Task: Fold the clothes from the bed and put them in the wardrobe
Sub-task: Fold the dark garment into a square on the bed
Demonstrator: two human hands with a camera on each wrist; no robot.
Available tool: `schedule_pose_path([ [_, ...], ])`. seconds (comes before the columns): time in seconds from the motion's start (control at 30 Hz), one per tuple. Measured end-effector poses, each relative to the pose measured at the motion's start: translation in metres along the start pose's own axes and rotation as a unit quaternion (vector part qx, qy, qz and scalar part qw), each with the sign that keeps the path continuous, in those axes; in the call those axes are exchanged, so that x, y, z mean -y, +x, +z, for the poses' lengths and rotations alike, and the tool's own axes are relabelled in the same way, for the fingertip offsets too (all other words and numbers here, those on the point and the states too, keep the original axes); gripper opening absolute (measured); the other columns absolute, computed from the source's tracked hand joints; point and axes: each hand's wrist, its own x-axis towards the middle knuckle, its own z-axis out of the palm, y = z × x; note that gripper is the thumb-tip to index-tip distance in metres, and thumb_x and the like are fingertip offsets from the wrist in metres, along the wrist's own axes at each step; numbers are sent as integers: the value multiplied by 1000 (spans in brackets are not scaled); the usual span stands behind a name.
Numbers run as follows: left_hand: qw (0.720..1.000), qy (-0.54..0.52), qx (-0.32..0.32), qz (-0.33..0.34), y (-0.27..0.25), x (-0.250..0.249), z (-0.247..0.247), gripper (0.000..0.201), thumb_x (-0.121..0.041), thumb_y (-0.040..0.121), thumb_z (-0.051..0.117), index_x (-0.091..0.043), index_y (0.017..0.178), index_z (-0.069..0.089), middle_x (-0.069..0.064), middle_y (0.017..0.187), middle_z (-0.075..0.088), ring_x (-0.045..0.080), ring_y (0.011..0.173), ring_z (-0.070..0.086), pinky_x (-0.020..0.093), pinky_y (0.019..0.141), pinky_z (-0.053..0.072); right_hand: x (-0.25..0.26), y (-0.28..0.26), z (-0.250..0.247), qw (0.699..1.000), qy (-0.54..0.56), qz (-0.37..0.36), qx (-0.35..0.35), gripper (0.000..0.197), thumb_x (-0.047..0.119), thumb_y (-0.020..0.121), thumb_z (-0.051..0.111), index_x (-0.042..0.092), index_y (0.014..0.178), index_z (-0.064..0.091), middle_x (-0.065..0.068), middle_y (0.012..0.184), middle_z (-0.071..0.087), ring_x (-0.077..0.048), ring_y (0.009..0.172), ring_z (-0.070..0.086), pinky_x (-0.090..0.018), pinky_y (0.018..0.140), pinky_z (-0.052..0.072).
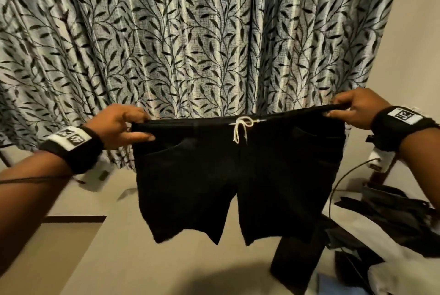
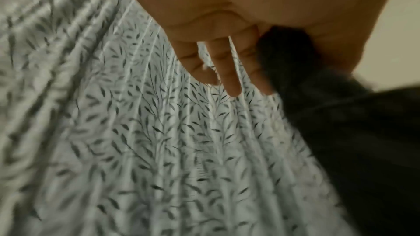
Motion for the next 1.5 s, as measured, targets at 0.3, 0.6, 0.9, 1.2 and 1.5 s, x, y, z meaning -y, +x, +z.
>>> schedule_pose_path([
  [0.3, 960, -265, -68, -57, 0, 3, -31, 34, -42, 72, 85, -21, 70, 59, -1, 65, 56, 6, 62, 55, 18, 58, 47, 4, -6, -6, 979, 185, -11, -86, 24, 16, 82, 82, 20, 69, 63, 3, 61, 57, -8, 58, 51, -26, 59, 43],
  [0.6, 904, -210, -79, -364, 76, -6, 3, 14, -26, 94, 69, -13, 90, 73, 12, 88, 73, 28, 86, 69, 27, 70, 50, 89, 34, 25, 897, 365, 200, -152, 29, 17, 83, 80, -4, 100, 71, -17, 95, 68, -30, 93, 66, -18, 68, 46],
  [0.9, 876, -423, -75, -221, 119, -140, 69, 21, -19, 75, 73, -24, 83, 53, 5, 71, 53, 23, 59, 53, 31, 54, 47, 233, 34, 82, 932, 343, 37, -113, 15, 23, 85, 75, 26, 86, 60, 5, 83, 64, -14, 77, 61, -29, 68, 47],
  [1.2, 985, -158, -70, -16, 73, -106, 59, 94, -39, 69, 86, -37, 146, 32, -5, 113, 65, 19, 102, 64, 44, 90, 56, 214, 22, 73, 945, 315, -70, -44, 26, 13, 76, 79, 24, 90, 60, 1, 87, 69, -15, 81, 66, -36, 76, 56],
  [1.5, 945, 44, 227, -231, 62, -79, 94, 34, -39, 73, 90, -28, 97, 68, 1, 92, 69, 24, 86, 62, 30, 74, 42, 138, 25, 104, 982, 162, -29, 93, 40, 0, 89, 64, 18, 125, 66, -2, 113, 70, -19, 102, 63, -29, 89, 49],
])
